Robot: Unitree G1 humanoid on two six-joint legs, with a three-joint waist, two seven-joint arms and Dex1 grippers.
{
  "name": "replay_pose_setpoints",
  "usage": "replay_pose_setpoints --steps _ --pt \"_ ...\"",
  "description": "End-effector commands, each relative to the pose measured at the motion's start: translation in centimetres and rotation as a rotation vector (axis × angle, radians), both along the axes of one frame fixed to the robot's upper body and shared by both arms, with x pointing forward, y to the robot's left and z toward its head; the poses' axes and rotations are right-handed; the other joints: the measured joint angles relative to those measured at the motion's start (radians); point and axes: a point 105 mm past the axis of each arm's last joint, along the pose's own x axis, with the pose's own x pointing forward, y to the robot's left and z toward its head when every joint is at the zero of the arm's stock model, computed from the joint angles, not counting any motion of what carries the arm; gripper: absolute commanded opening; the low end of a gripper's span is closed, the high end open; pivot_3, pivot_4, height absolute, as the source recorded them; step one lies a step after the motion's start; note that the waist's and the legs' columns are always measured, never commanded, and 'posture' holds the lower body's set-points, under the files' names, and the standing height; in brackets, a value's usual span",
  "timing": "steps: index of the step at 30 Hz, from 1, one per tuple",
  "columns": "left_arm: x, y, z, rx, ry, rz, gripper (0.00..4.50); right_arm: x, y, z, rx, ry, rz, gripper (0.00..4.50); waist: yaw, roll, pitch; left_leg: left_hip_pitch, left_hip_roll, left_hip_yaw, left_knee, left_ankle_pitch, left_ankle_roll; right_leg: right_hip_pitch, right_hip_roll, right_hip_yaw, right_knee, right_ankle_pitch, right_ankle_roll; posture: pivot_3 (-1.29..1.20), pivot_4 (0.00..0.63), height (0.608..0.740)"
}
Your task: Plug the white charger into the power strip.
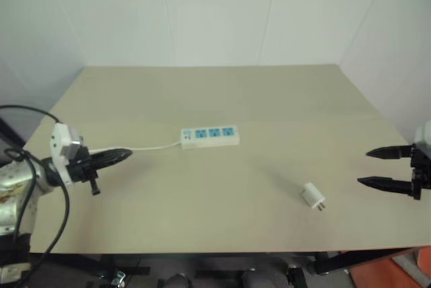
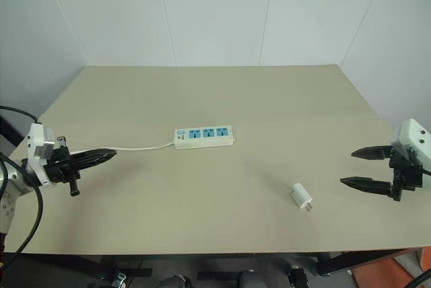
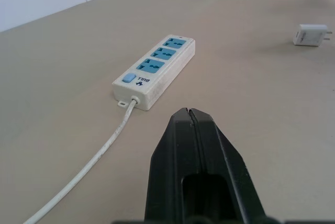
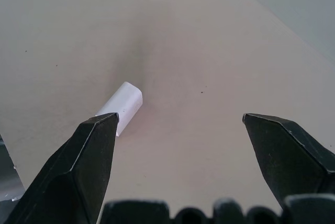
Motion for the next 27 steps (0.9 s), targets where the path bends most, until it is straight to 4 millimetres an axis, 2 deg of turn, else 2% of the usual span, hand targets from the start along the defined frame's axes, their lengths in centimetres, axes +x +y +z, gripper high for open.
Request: replay_pose_setpoints --steps 1,11,14,27 --pt "-0.03 -0.03 1.19 0.01 -0.055 0.005 0.02 0.28 0.34 0.81 -0.009 -0.033 0.011 4.5 0.0 0.0 0.0 0.0 0.0 0.0 0.0 0.0 0.0 0.0 0.0 0.0 0.0 0.0 0.0 0.0 0.15 0.74" --pt "-0.47 0.24 1.23 0.008 -0.032 0.007 0.02 0.58 0.61 0.52 -0.003 -0.031 0.023 4.5 0.0 0.0 0.0 0.0 0.0 0.0 0.0 0.0 0.0 0.0 0.0 0.0 0.001 0.002 -0.003 0.0 0.15 0.74" --pt "-0.36 0.35 1.37 -0.015 -0.014 0.01 0.57 0.75 0.61 0.65 -0.01 -0.051 0.021 4.5 0.0 0.0 0.0 0.0 0.0 0.0 0.0 0.0 0.0 0.0 0.0 0.0 0.001 0.002 -0.003 0.0 0.15 0.74" --pt "-0.55 0.66 1.15 0.005 -0.016 -0.007 4.45 0.44 0.55 0.54 -0.009 -0.059 0.033 4.5 0.0 0.0 0.0 0.0 0.0 0.0 0.0 0.0 0.0 0.0 0.0 0.0 0.001 0.003 -0.005 0.0 0.15 0.74"
